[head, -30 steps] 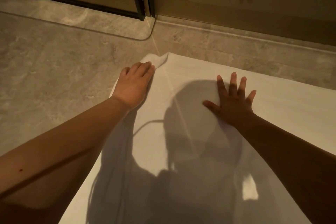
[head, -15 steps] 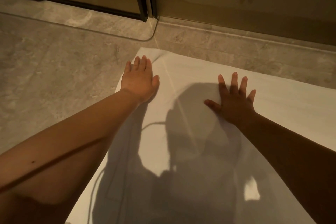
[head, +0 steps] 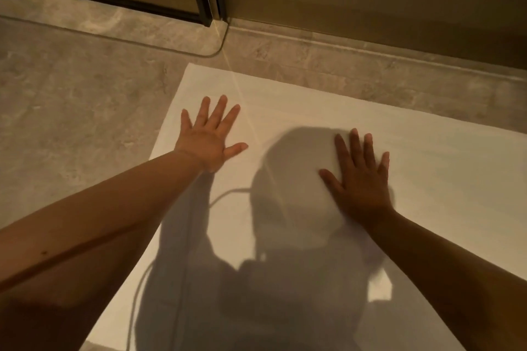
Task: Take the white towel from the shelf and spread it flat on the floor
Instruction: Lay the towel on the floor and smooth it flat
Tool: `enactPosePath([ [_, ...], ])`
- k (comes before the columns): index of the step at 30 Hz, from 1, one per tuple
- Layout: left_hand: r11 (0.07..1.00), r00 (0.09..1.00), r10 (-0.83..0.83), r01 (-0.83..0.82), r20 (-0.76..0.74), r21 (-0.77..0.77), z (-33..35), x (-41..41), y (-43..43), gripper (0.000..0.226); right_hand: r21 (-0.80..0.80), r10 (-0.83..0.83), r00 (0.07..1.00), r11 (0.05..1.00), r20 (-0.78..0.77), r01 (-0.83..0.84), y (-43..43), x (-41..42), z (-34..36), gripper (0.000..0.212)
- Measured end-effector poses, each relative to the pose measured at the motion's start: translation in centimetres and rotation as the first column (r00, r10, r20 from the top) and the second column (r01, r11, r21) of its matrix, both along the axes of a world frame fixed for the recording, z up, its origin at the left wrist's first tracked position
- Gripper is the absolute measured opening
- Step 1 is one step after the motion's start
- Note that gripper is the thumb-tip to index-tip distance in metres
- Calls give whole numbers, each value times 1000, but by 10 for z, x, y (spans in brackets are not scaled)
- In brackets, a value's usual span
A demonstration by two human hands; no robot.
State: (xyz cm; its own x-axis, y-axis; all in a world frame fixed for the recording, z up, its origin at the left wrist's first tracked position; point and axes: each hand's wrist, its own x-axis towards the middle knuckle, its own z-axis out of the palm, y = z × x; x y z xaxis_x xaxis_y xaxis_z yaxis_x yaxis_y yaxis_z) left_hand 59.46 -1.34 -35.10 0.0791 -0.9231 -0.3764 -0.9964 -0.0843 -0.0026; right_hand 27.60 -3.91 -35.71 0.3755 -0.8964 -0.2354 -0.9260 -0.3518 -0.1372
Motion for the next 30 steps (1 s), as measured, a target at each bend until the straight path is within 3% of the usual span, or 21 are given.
enactPosePath([
  [3,1000,999,24,-24,35,-13,4,-11,7,78,-6,-140,990,990,20,140,-8,-29,3,78],
  [6,952,964,-264,254,-34,-171,9,-45,28,77,17,-251,967,968,45,251,-3,-61,7,80],
  [9,858,856,-506,487,-109,-162,5,-92,54,74,42,-220,975,975,13,220,17,-92,7,79],
  [13,842,826,-536,509,-176,-178,3,-133,72,75,77,-244,970,967,7,243,40,-126,11,79],
  [18,699,682,-715,695,-157,-165,15,-172,79,74,168,-261,963,948,-72,270,66,-169,21,83],
  [22,605,597,-796,782,-99,-150,16,-212,98,75,275,-355,922,881,-152,385,89,-209,33,86],
  [26,598,590,-802,792,-92,-128,13,-241,126,77,347,-453,867,794,-209,499,121,-236,42,94],
  [30,626,624,-779,773,-58,-106,14,-234,129,75,359,-462,865,787,-196,501,135,-246,43,100],
])
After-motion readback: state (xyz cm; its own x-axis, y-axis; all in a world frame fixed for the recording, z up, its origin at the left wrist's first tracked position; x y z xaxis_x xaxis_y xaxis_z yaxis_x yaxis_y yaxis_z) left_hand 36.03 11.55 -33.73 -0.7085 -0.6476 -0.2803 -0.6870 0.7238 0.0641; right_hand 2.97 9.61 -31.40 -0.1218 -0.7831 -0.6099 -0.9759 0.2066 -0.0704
